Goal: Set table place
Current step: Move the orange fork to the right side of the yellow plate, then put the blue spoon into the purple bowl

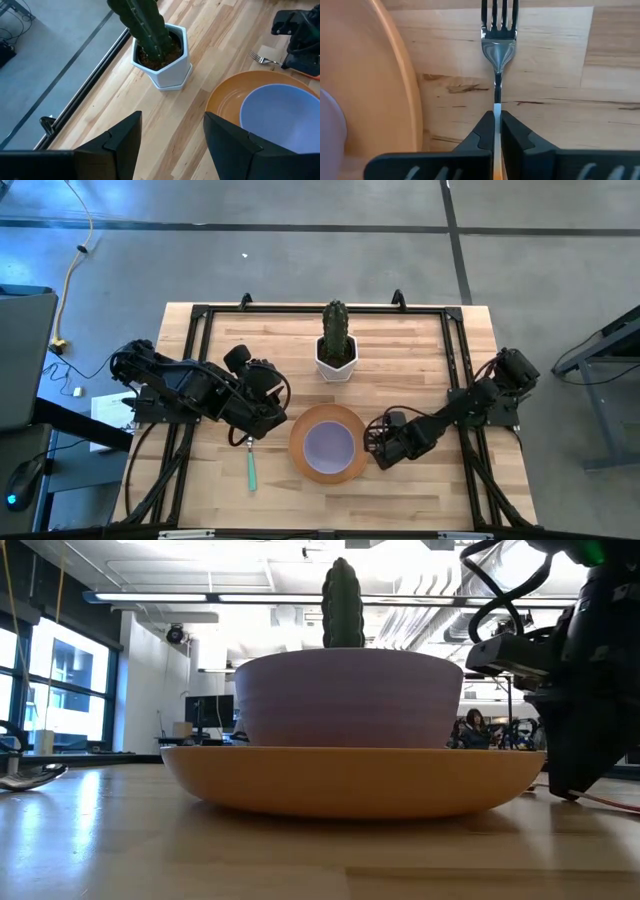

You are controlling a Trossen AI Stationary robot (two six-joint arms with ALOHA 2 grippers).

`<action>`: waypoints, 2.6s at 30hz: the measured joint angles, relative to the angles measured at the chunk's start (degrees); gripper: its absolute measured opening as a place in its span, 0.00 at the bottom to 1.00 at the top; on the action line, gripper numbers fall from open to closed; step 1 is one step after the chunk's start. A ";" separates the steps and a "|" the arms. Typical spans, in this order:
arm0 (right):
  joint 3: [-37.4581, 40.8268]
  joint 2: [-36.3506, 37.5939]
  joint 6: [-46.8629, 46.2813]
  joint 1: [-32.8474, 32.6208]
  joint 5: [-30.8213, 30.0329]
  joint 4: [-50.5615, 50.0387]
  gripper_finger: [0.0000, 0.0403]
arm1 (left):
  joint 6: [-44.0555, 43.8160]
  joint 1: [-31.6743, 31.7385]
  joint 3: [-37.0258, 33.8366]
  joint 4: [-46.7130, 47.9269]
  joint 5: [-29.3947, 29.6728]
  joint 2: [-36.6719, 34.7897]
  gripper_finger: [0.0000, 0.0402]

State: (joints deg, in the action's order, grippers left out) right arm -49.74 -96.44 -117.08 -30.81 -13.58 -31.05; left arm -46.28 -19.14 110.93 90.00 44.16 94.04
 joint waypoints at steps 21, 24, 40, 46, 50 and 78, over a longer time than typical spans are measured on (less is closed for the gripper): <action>-0.23 -1.52 2.45 0.00 -0.35 0.15 0.00 | -0.44 0.02 0.00 0.01 -0.02 0.00 0.50; -0.19 -1.56 2.45 0.02 -0.34 0.24 0.00 | -0.44 0.02 0.00 0.01 -0.02 0.00 0.50; -2.49 -0.04 3.87 0.07 -2.54 -4.69 0.15 | -0.24 0.00 0.00 0.01 -0.22 0.00 0.50; -6.85 3.42 4.98 0.07 -3.66 -16.98 0.17 | -0.31 0.00 0.00 0.01 -0.22 0.00 0.50; -10.77 6.21 6.33 0.07 -6.79 -25.94 0.17 | -1.77 -0.60 -0.02 0.01 -0.18 0.02 0.50; -32.28 10.27 14.06 1.87 -20.51 -56.98 0.17 | -51.64 -16.15 -37.89 -10.73 -20.02 -3.82 0.50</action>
State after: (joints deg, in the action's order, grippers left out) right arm -82.02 -86.17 -103.02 -28.94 -34.08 -88.03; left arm -97.92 -35.29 73.05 79.27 24.14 90.21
